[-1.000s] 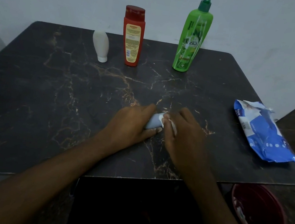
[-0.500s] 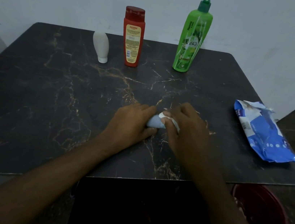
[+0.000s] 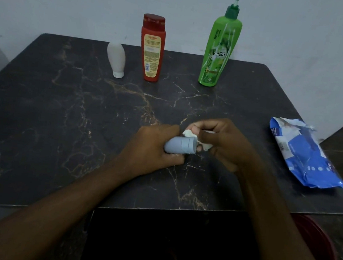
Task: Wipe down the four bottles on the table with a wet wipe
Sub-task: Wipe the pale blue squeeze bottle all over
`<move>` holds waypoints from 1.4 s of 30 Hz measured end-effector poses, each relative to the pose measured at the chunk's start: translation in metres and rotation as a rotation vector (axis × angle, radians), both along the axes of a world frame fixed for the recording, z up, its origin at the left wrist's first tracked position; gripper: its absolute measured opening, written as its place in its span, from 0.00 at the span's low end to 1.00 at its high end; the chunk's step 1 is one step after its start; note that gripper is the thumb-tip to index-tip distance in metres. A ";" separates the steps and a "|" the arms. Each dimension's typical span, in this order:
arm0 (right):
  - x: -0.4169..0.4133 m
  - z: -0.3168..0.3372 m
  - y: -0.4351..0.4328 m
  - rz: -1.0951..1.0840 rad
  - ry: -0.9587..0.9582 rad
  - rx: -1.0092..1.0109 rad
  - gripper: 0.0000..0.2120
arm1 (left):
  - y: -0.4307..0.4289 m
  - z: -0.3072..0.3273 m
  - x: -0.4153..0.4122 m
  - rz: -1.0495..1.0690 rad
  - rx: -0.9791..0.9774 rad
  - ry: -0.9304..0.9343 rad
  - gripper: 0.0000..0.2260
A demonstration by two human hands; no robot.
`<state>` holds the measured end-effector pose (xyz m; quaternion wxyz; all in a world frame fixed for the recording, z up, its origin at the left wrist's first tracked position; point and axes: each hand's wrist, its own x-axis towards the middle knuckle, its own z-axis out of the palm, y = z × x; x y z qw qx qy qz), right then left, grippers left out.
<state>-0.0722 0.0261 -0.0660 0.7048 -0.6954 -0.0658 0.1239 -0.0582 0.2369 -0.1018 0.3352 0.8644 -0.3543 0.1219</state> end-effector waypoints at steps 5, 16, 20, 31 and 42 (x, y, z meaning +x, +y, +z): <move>-0.007 -0.017 0.016 -0.088 0.063 0.333 0.06 | 0.000 -0.001 0.001 0.040 -0.091 0.058 0.16; -0.047 -0.003 0.019 -0.221 -0.069 0.047 0.06 | 0.002 0.001 0.008 0.014 -0.205 0.087 0.12; -0.047 0.013 0.007 -0.338 -0.215 -0.069 0.09 | 0.003 -0.003 0.009 0.042 -0.168 0.073 0.11; -0.023 0.019 0.011 -0.150 -0.676 -0.750 0.03 | 0.003 -0.001 0.010 -0.058 -0.128 0.106 0.04; -0.024 0.024 0.005 -0.091 -0.577 -0.705 0.01 | 0.002 -0.001 0.011 -0.066 -0.096 0.107 0.04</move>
